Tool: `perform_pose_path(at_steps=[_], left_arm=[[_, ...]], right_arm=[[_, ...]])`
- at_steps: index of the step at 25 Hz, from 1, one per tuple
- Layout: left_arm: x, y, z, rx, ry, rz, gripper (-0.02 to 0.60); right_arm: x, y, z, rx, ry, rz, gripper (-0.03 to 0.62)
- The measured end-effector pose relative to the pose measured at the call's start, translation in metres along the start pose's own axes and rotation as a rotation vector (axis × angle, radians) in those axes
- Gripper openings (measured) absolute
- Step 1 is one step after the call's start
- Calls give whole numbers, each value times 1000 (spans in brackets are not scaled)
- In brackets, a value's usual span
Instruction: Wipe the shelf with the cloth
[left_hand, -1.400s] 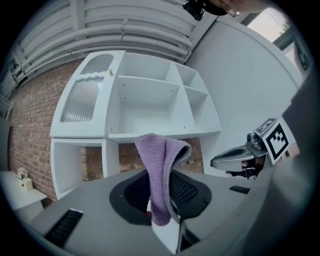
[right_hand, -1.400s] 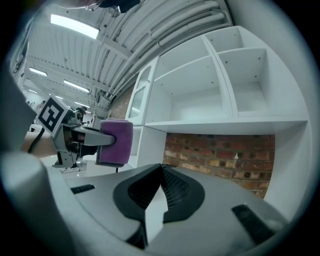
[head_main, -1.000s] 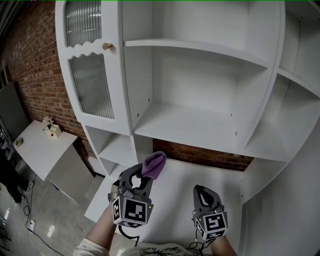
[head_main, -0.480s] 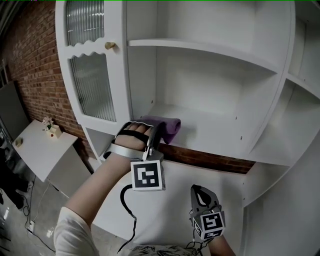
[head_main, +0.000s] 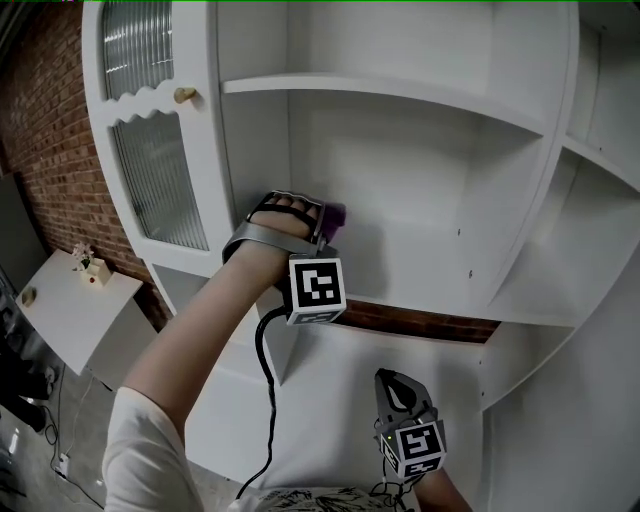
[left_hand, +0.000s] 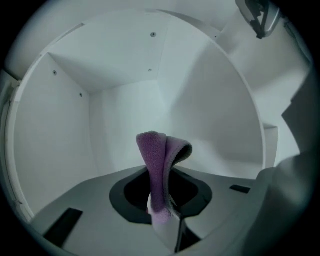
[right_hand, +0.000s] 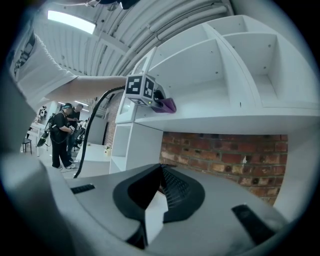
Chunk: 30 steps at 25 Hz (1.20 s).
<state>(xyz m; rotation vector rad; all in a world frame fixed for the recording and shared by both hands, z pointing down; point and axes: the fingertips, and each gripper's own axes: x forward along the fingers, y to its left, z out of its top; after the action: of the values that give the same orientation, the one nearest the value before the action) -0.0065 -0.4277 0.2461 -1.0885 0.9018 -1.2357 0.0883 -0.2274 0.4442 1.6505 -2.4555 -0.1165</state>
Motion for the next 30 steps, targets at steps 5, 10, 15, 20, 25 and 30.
perform_pose_path(at_steps=[5, 10, 15, 20, 25, 30], left_arm=[[40, -21, 7, -43, -10, -90, 94], [69, -39, 7, -75, -14, -125, 94], [80, -50, 11, -201, -53, -194, 94], [87, -61, 15, -256, -70, -304, 92], [76, -76, 17, -208, -84, -402, 87], [52, -77, 15, -161, -101, -392, 86]], right_arm=[[3, -9, -6, 9, 19, -19, 5], [6, -22, -4, 7, 21, -55, 5], [7, -28, 7, -8, 10, -81, 5], [2, -26, 15, -19, 8, -96, 5], [-5, -23, 28, -41, -8, -112, 5], [-14, -25, 45, -67, -30, -145, 5]])
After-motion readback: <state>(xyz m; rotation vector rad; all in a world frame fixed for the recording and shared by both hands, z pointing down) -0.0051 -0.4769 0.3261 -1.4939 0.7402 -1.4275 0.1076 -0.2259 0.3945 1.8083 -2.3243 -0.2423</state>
